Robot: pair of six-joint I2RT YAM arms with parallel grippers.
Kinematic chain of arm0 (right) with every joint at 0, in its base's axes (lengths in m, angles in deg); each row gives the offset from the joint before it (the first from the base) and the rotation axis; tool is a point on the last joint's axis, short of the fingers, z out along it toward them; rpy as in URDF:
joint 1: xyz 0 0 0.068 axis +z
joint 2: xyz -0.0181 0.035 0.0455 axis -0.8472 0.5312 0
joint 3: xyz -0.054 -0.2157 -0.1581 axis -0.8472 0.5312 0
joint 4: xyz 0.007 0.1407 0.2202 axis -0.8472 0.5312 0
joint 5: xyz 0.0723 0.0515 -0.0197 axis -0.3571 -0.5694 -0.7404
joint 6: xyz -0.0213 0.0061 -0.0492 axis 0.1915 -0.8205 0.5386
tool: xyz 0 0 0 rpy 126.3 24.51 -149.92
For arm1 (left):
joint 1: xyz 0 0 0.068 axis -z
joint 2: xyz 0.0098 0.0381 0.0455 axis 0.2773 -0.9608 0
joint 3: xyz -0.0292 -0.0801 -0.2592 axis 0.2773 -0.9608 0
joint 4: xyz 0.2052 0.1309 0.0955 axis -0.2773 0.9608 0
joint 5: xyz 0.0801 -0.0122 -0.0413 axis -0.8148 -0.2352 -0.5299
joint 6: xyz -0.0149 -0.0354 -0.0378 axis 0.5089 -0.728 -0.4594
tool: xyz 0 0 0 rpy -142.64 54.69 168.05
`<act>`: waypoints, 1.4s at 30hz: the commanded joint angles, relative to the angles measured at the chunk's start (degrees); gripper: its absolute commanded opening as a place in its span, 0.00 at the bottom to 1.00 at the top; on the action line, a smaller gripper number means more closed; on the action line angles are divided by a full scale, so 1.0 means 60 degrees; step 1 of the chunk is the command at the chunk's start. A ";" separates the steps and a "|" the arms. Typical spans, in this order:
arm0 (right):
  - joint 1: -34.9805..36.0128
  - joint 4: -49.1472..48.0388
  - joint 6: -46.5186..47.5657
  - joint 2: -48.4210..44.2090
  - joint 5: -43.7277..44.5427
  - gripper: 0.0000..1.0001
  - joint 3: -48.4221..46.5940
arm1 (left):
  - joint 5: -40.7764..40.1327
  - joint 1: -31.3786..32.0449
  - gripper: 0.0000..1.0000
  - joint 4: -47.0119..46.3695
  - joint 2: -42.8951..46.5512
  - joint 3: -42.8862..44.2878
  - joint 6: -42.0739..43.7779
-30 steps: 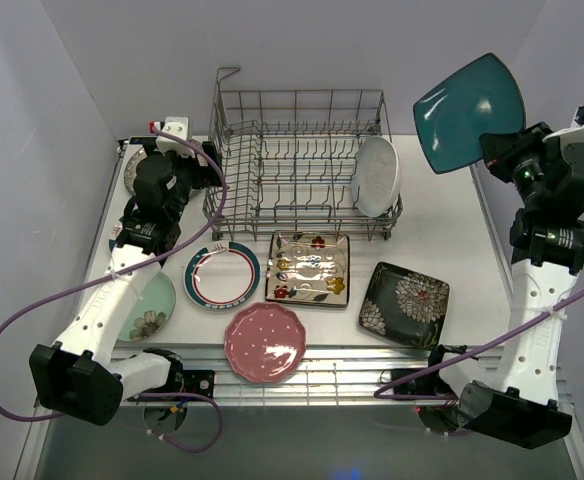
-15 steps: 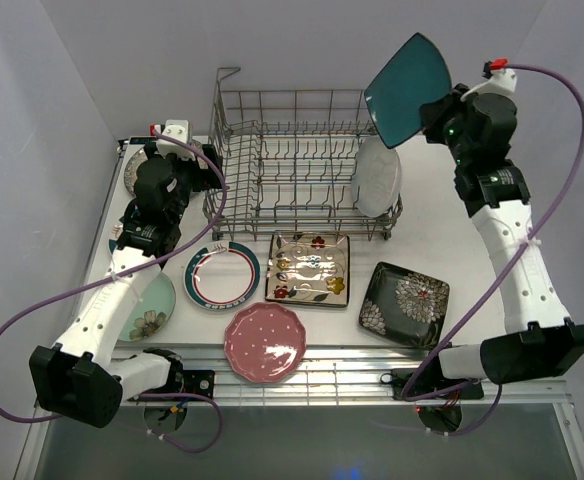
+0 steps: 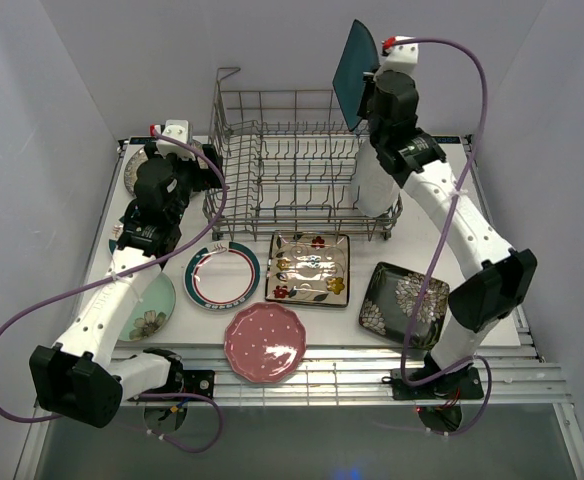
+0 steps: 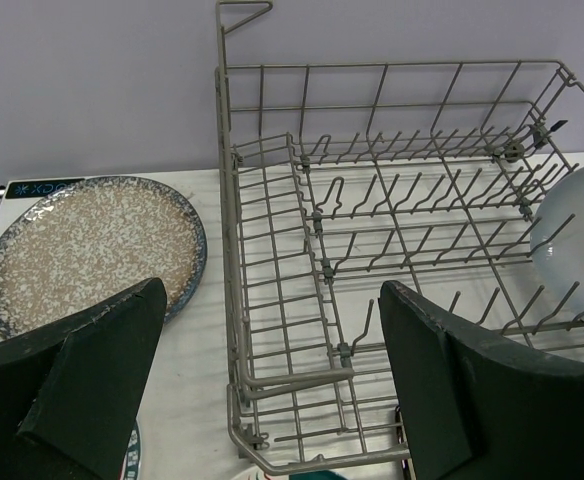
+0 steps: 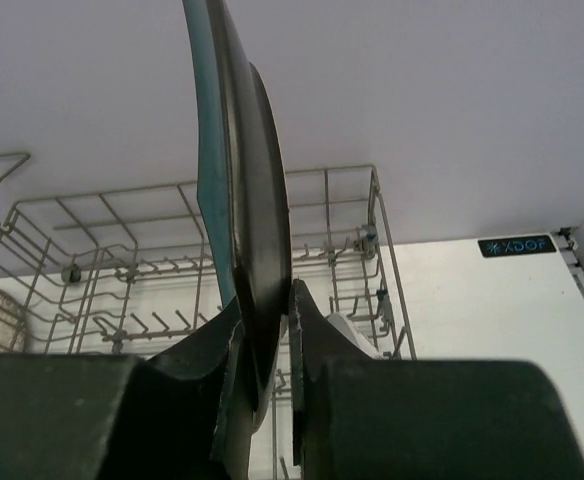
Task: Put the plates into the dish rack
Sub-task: Insert the plate into the dish rack.
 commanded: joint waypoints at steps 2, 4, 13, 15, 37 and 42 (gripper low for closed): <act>0.0589 -0.2932 0.1687 0.0789 0.2048 0.08 -0.1593 | 0.0138 -0.0046 0.98 -0.0411 0.0317 -0.0160 -0.0023; 0.0750 -0.3168 0.2244 0.1157 0.2457 0.08 -0.1814 | 0.0138 -0.0031 0.98 -0.0412 0.0302 -0.0175 -0.0008; 0.0882 -0.4794 0.4164 0.2900 0.3704 0.08 -0.2313 | 0.0181 -0.0031 0.98 -0.0485 0.0287 -0.0233 0.0021; 0.0882 -0.5057 0.4398 0.3106 0.3749 0.08 -0.2371 | 0.0167 -0.0046 0.98 -0.0499 0.0273 -0.0233 0.0021; 0.0297 -0.6126 0.5086 0.4455 0.3178 0.08 -0.1977 | 0.0284 -0.0031 0.98 -0.0675 0.0170 -0.0497 0.0168; 0.0238 -0.6625 0.5366 0.4601 0.3119 0.08 -0.1713 | 0.0284 -0.0031 0.98 -0.0763 0.0185 -0.0570 0.0168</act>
